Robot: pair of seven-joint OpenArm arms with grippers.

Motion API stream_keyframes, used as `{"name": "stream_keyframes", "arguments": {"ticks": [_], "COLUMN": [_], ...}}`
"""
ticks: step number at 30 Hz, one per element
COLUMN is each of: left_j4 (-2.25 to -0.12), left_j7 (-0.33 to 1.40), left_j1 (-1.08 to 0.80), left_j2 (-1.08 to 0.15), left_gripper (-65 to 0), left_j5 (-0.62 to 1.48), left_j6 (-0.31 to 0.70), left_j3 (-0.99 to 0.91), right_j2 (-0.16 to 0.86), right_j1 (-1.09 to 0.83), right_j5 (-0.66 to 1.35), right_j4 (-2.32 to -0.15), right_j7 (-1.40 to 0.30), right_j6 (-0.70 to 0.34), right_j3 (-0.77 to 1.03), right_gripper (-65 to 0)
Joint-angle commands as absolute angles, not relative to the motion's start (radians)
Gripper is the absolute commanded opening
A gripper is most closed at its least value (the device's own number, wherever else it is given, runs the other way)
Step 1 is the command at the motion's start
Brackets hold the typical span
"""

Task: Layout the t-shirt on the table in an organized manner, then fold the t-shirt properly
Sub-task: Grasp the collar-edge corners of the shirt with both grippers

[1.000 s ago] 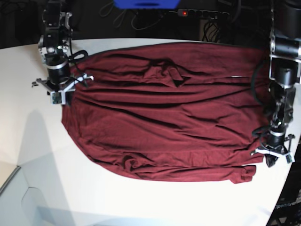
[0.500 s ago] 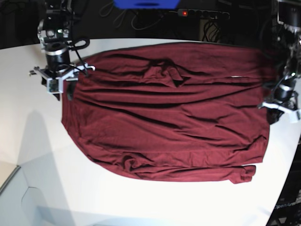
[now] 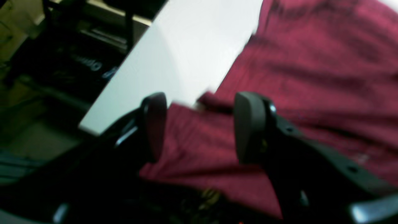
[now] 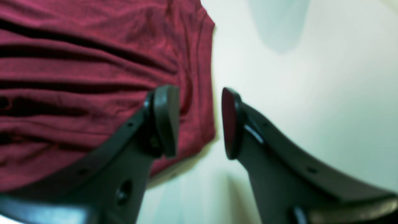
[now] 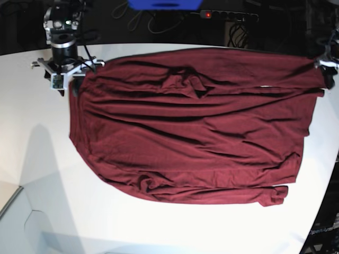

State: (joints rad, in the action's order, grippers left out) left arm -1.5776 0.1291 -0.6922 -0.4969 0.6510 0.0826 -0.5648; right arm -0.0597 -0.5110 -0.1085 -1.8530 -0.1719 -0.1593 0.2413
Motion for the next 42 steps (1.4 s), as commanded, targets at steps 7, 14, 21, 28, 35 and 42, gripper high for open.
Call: {"name": "stream_keyframes", "arguments": {"ticks": [7,14,21,28,35,42], "left_j4": [-1.463,-1.32,-1.277,-1.268,-1.287,-1.32], "left_j7": [0.104,0.105,0.105,0.105,0.105,0.105], "left_j1": [-0.696,-0.584,-0.535,-0.532,-0.536,-0.539], "left_j2": [-0.453,-0.418,-0.398,-0.397,-0.397,-0.397], "left_gripper": [-31.0,-31.1,-31.2,-46.5,-64.4,-64.8], "left_j5": [0.501,0.423,0.36,0.357,0.36,0.354], "left_j6": [0.153,0.303,0.317,0.318,0.318,0.318], "left_j3": [-0.602,-0.611,-0.611,-0.608,-0.608,-0.61], "right_j2": [-0.065,-0.07,-0.067,-0.068,-0.064,-0.064], "right_j1": [-0.527,-0.529,-0.524,-0.526,-0.561,-0.602], "right_j5": [-0.105,-0.105,-0.105,-0.105,-0.107,-0.108], "right_j4": [-1.876,-1.876,-1.876,-1.879,-1.879,-1.876], "right_j7": [-0.143,-0.143,-0.145,-0.143,-0.15,-0.151], "right_j6": [-0.156,-0.156,-0.156,-0.156,-0.157,-0.157], "right_j3": [0.237,0.237,0.237,0.236,0.136,0.03], "right_gripper": [-41.2,-41.2,-41.2,-41.6,-41.7,-41.3]}}
